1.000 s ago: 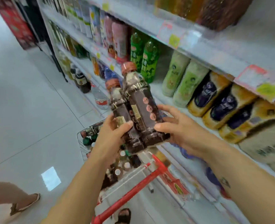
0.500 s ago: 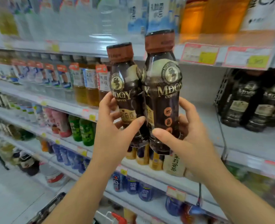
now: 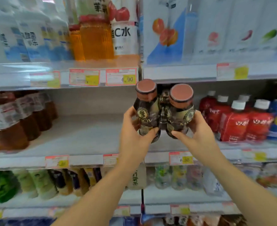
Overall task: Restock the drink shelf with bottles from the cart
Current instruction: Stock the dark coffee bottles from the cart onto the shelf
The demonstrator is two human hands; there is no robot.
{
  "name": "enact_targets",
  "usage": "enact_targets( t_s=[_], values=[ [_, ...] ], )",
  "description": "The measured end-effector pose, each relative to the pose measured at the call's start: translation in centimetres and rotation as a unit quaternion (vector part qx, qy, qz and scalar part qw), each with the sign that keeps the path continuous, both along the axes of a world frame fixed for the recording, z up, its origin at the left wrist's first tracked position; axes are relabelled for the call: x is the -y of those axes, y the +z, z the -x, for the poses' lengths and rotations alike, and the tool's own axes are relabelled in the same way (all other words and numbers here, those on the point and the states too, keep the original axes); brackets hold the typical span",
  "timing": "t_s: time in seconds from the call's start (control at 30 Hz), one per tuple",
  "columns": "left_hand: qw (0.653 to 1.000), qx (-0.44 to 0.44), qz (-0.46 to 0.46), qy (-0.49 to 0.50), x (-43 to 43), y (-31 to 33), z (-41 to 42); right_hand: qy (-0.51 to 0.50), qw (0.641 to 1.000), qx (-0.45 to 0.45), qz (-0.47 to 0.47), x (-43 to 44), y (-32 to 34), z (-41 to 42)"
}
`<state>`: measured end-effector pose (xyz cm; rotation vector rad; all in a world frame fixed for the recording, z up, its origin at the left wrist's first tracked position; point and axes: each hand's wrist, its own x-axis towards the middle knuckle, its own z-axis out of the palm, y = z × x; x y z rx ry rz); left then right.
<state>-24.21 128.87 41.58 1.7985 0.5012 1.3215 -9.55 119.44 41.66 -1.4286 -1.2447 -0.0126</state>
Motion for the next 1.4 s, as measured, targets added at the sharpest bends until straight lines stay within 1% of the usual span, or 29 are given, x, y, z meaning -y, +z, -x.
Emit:
enact_targets(
  t_s=[0.1, 0.23, 0.47, 0.53, 0.63, 0.73, 0.8, 0.87, 0.97, 1.07, 1.2, 1.4],
  values=[
    [1.000, -0.011, 0.017, 0.010, -0.2, -0.8, -1.6, -0.042, 0.998, 0.026, 0.033, 0.1, -0.9, -3.0],
    [0.999, -0.038, 0.031, 0.016, -0.9, -1.0, -2.5, -0.056, 0.995, 0.028, 0.075, -0.8, -1.7, -5.7],
    [0.996, -0.065, 0.061, 0.025, -1.6, -1.0, -3.8, -0.002, 0.990, -0.103, 0.100, -3.9, -1.9, -9.7],
    [0.995, -0.065, 0.070, 0.032, -1.8, -0.9, -4.0, 0.001, 0.986, -0.126, 0.106, -4.4, -1.6, -10.4],
    [0.994, -0.067, 0.076, 0.041, -2.3, -0.9, -4.2, -0.013, 0.982, -0.109, 0.152, -5.3, -1.2, -11.3],
    [0.993, -0.064, 0.086, 0.049, -2.8, -1.0, -4.3, -0.068, 0.977, -0.033, 0.201, -6.1, -1.6, -11.4],
    [0.993, -0.065, 0.088, 0.053, -3.0, -1.0, -4.4, -0.125, 0.971, 0.012, 0.204, -6.5, -2.0, -11.4],
    [0.992, -0.076, 0.080, 0.057, -3.2, -1.0, -4.4, -0.154, 0.969, 0.019, 0.192, -6.7, -1.8, -11.4],
    [0.992, -0.090, 0.067, 0.063, -3.3, -1.2, -4.3, -0.135, 0.978, -0.030, 0.157, -6.9, -1.3, -11.4],
    [0.992, -0.095, 0.056, 0.065, -3.4, -1.3, -4.3, -0.118, 0.978, -0.067, 0.159, -7.6, -1.3, -11.5],
    [0.992, -0.111, 0.045, 0.040, -3.7, -1.4, -3.8, -0.124, 0.975, -0.070, 0.171, -8.9, -1.9, -12.7],
    [0.981, -0.186, 0.050, -0.005, -4.8, -1.4, -2.4, -0.112, 0.977, -0.065, 0.168, -9.1, -1.4, -12.1]
  ],
)
